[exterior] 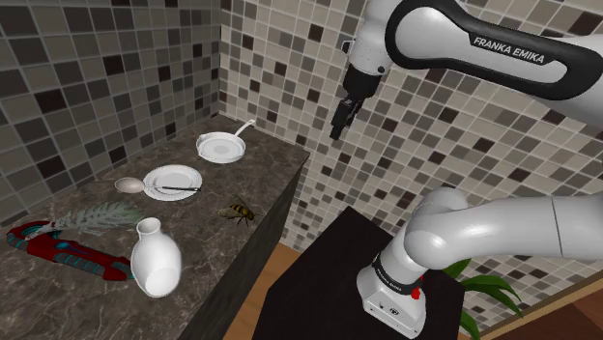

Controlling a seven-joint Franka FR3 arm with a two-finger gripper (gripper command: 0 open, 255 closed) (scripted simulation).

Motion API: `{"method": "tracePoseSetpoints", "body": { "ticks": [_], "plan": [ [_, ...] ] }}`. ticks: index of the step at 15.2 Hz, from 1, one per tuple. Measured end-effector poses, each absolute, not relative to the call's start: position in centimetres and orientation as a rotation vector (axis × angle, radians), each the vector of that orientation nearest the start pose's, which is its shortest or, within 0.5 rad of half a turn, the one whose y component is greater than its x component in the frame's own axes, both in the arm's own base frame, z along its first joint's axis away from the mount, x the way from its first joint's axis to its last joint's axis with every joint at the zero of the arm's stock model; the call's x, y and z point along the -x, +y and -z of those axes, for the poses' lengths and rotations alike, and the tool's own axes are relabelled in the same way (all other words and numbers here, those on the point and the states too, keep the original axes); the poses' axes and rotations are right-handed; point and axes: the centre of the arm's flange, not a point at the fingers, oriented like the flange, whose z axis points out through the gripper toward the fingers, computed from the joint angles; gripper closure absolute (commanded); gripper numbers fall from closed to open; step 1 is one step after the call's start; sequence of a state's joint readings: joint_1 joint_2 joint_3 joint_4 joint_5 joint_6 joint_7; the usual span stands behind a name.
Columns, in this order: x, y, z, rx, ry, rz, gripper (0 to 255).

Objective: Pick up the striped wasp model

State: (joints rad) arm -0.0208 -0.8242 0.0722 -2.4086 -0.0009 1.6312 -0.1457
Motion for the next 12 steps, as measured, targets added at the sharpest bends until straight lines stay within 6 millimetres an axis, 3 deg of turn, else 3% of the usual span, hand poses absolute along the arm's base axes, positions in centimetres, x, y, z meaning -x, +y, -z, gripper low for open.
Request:
{"method": "tracePoseSetpoints", "body": {
  "ticks": [1,4,12],
  "plan": [
    [-30.2,2.2,-58.2,3.185,-0.280,0.068,0],
    [-31.1,2.1,-55.7,3.168,-0.303,0.082,0],
    [-35.0,2.3,-46.2,3.101,-0.385,0.142,0]
  ]
}}
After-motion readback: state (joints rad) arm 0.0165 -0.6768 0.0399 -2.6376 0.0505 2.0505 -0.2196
